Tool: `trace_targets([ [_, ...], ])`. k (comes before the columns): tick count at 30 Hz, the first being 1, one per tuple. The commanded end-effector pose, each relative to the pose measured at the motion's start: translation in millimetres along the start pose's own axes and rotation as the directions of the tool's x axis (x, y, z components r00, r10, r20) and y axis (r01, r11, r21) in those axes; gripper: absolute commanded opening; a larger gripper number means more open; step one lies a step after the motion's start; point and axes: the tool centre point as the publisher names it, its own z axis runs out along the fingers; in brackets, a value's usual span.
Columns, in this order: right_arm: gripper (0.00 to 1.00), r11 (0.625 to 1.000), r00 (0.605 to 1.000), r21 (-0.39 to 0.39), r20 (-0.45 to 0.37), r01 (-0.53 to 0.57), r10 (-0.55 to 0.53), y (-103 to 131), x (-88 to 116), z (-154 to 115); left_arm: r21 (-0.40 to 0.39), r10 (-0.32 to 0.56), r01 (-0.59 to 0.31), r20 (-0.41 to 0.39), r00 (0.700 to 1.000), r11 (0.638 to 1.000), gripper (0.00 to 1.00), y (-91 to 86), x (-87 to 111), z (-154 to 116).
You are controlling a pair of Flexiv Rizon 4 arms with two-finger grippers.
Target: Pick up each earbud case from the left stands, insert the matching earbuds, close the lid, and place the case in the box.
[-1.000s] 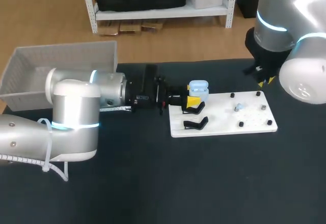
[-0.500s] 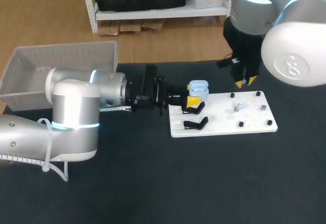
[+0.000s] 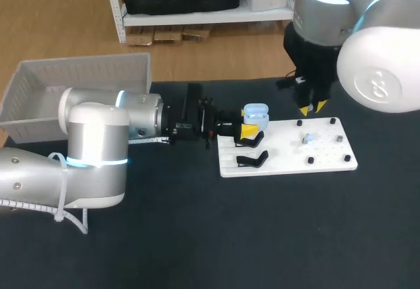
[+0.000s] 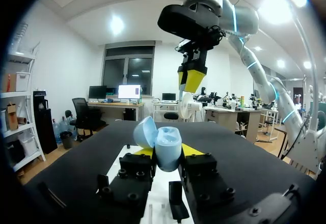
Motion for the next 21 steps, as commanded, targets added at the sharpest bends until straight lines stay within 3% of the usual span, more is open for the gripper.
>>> trace_targets([
  [1, 0.0, 0.997, 0.997, 0.012, -0.003, -0.081, 0.081, 25.6, -4.3, -5.6, 0.0, 0.002, -0.002, 0.004, 1.0, 1.0, 0.0, 0.6, 1.3, 0.1],
  [6, 0.0, 0.96, 0.957, 0.106, -0.104, -0.261, 0.272, 47.5, -16.9, -2.0, 0.0, 0.002, -0.002, 0.004, 1.0, 1.0, 0.0, 0.6, 1.3, 0.1],
  [11, 0.0, 0.906, 0.888, 0.099, -0.18, -0.412, 0.424, 60.9, -28.4, -4.4, 0.0, 0.002, -0.002, 0.004, 1.0, 1.0, 0.0, 0.6, 1.3, 0.1],
  [15, 0.0, 0.88, 0.857, 0.082, -0.201, -0.468, 0.474, 62.0, -27.6, -1.4, 0.0, 0.002, -0.002, 0.004, 1.0, 1.0, 0.0, 0.6, 1.3, 0.1],
  [21, 0.0, 0.88, 0.857, 0.082, -0.201, -0.468, 0.474, 62.0, -27.6, -1.4, 0.0, 0.002, -0.002, 0.004, 1.0, 1.0, 0.0, 0.6, 1.3, 0.1],
])
